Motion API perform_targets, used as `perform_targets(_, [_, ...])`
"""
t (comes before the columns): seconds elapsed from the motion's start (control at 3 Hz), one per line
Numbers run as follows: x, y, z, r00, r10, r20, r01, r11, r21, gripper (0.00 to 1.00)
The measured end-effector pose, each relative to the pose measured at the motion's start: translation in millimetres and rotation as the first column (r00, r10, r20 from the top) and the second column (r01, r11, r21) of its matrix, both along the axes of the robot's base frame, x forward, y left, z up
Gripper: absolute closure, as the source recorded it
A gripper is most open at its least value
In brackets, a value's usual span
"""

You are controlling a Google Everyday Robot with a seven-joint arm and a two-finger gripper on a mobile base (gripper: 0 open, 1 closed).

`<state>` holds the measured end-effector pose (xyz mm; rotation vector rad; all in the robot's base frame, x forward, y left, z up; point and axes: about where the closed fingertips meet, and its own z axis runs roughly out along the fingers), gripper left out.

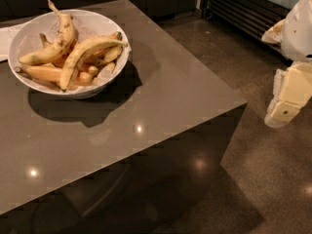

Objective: Pick banana from white bowl

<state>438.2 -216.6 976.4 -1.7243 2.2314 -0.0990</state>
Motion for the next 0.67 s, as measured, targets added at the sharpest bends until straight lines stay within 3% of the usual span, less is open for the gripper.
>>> perform_targets(0.67, [6.1, 4.9, 3.2, 1.0, 0.009, 0.001, -0.009, 1.0, -0.022, 0.0])
